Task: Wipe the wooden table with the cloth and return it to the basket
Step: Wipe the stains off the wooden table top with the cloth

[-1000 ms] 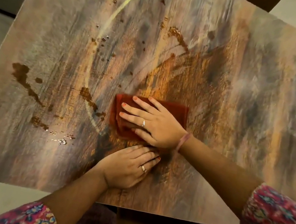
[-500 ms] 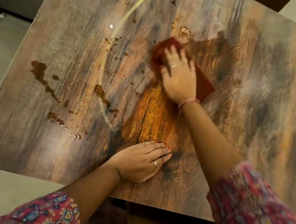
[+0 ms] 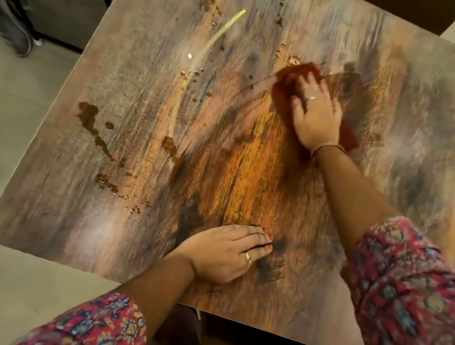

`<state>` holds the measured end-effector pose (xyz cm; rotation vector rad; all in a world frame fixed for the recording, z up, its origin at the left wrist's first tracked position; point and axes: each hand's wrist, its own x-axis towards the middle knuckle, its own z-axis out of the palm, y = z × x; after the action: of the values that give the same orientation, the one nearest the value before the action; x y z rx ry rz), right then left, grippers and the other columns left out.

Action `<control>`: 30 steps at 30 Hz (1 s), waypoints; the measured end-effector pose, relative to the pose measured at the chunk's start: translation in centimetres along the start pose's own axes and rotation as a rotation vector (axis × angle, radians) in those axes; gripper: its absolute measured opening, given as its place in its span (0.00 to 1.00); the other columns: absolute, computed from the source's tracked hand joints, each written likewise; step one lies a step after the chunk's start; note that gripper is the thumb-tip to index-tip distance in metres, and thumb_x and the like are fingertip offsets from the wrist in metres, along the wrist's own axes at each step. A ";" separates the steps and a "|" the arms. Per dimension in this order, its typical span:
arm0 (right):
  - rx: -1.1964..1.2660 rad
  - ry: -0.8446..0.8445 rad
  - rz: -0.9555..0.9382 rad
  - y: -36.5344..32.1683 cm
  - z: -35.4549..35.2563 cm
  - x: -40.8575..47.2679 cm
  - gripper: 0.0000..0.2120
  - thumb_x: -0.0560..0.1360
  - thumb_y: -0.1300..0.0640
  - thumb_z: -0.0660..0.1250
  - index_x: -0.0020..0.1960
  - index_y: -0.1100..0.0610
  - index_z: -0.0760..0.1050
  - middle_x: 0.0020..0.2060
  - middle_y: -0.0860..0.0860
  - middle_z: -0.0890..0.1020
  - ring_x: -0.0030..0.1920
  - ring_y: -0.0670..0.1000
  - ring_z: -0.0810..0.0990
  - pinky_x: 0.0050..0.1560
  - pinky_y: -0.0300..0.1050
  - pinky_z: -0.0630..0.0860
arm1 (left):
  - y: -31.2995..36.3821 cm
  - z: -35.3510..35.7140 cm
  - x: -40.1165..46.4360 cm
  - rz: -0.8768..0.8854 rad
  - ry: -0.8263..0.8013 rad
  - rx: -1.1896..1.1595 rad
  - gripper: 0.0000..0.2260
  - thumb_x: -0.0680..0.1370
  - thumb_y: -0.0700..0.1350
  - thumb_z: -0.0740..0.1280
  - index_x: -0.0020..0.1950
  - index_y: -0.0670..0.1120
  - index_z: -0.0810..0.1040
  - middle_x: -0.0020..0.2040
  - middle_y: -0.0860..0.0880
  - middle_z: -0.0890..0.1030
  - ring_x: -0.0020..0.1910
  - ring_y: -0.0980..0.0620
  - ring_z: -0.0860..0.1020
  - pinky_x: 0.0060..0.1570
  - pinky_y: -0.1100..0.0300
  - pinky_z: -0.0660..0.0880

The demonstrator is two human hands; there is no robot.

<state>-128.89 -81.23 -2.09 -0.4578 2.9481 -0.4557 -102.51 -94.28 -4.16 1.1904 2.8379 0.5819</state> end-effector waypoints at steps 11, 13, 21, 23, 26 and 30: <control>-0.047 -0.322 -0.766 -6.9 3.5 -11.8 0.24 0.79 0.49 0.58 0.75 0.46 0.62 0.75 0.45 0.62 0.77 0.50 0.54 0.74 0.52 0.46 | 0.0 -0.7 0.3 -0.001 0.059 0.008 0.17 0.76 0.48 0.65 0.63 0.46 0.79 0.59 0.48 0.81 0.55 0.49 0.80 0.52 0.59 0.76; -0.039 -0.379 -0.829 -7.0 3.6 -12.7 0.23 0.80 0.49 0.59 0.75 0.46 0.63 0.75 0.44 0.62 0.77 0.49 0.54 0.74 0.51 0.46 | 0.1 -0.9 0.3 -0.024 0.047 0.011 0.17 0.77 0.49 0.60 0.63 0.47 0.79 0.59 0.49 0.81 0.55 0.51 0.80 0.50 0.60 0.76; -0.007 -0.145 -0.307 -4.4 2.2 -4.3 0.23 0.81 0.46 0.55 0.76 0.43 0.59 0.76 0.42 0.59 0.77 0.47 0.54 0.74 0.54 0.50 | -0.2 -0.3 0.2 0.019 0.009 -0.049 0.18 0.78 0.47 0.63 0.67 0.45 0.76 0.65 0.46 0.77 0.64 0.48 0.75 0.65 0.55 0.70; 0.011 -0.033 -0.057 -3.3 1.5 -0.8 0.23 0.81 0.46 0.54 0.76 0.44 0.59 0.76 0.42 0.58 0.77 0.47 0.53 0.75 0.54 0.50 | -0.4 -0.3 0.2 0.066 -0.017 -0.024 0.18 0.78 0.49 0.61 0.67 0.46 0.76 0.65 0.48 0.77 0.64 0.50 0.74 0.67 0.56 0.67; 0.040 0.068 0.253 -1.7 0.6 4.0 0.24 0.82 0.46 0.53 0.77 0.46 0.58 0.77 0.45 0.57 0.77 0.49 0.52 0.75 0.55 0.50 | -0.6 -0.8 0.1 0.095 -0.046 -0.056 0.18 0.78 0.51 0.61 0.66 0.49 0.77 0.64 0.52 0.78 0.65 0.53 0.73 0.69 0.59 0.63; 0.052 0.088 0.453 -1.2 0.3 7.3 0.25 0.82 0.46 0.52 0.77 0.48 0.56 0.78 0.46 0.55 0.78 0.52 0.50 0.75 0.57 0.48 | -2.5 -2.4 0.6 0.174 -0.027 -0.081 0.17 0.76 0.50 0.66 0.64 0.49 0.78 0.62 0.52 0.79 0.63 0.54 0.75 0.66 0.60 0.68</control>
<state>-135.45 -84.68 -2.59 0.2418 2.9799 -0.4996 -104.98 -96.26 -2.65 1.4275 2.6778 0.6746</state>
